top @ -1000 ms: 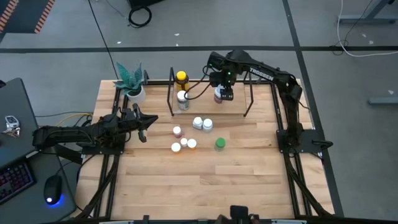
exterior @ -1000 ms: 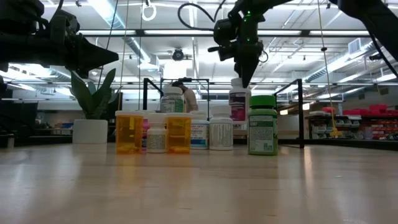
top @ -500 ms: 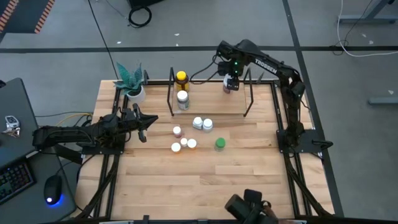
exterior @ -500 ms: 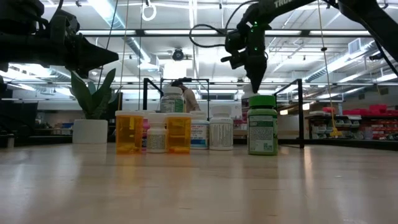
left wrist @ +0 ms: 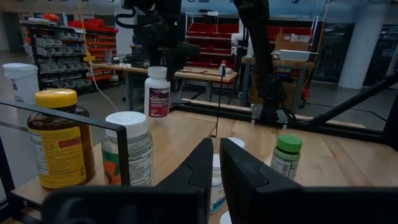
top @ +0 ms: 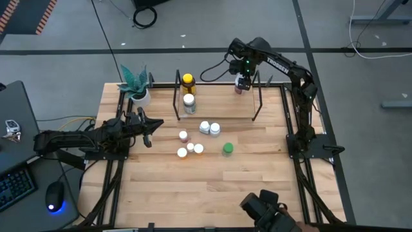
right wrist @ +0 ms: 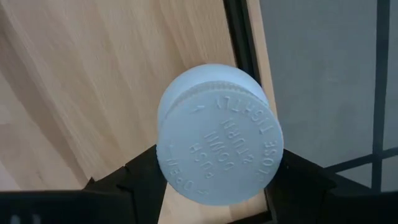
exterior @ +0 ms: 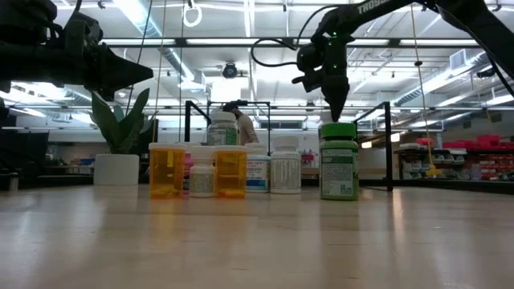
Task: Pick and place medicine bottles onto shelf by color
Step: Put the white violet medicine bottle on the shelf, then put the white yellow medicine bottle on the shelf
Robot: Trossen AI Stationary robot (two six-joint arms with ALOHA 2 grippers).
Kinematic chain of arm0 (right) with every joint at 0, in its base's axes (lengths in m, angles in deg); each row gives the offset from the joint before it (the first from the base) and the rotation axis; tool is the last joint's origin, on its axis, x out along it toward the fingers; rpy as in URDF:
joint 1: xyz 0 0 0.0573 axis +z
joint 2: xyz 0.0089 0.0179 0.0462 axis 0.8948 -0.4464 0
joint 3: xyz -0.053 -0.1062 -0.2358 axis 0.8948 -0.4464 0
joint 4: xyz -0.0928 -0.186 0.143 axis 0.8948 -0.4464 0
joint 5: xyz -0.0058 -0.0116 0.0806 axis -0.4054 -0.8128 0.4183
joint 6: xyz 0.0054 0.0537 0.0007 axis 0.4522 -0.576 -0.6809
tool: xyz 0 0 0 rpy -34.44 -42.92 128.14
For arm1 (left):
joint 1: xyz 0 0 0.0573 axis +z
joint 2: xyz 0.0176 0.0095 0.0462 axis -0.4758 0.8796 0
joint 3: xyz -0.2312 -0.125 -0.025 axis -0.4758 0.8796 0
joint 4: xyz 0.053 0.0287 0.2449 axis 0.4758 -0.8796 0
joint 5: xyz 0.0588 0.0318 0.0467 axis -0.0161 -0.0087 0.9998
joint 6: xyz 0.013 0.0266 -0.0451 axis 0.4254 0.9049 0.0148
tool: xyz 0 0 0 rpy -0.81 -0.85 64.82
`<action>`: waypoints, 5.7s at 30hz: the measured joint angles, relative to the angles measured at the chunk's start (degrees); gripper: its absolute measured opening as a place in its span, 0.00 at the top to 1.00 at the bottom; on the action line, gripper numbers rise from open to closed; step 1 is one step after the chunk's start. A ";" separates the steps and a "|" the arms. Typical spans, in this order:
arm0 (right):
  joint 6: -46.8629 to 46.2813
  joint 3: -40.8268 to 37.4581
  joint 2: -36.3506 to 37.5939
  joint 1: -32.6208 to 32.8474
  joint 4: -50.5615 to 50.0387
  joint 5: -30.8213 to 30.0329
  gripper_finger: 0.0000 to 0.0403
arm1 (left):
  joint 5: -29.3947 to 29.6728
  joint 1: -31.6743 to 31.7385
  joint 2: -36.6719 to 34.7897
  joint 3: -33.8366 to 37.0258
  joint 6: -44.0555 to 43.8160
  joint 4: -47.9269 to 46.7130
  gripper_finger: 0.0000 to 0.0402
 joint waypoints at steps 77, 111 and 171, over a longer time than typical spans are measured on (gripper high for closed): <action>-7.59 -3.76 7.45 6.71 3.35 -7.68 0.12 | -0.02 -0.01 0.00 0.00 0.00 0.00 0.90; -28.04 -3.76 7.34 26.06 18.56 -2.57 0.13 | 0.00 0.01 -0.02 0.00 0.00 0.02 0.90; -31.61 -31.03 7.17 36.76 39.21 -2.68 0.18 | -0.02 0.01 0.00 0.00 0.00 0.00 0.90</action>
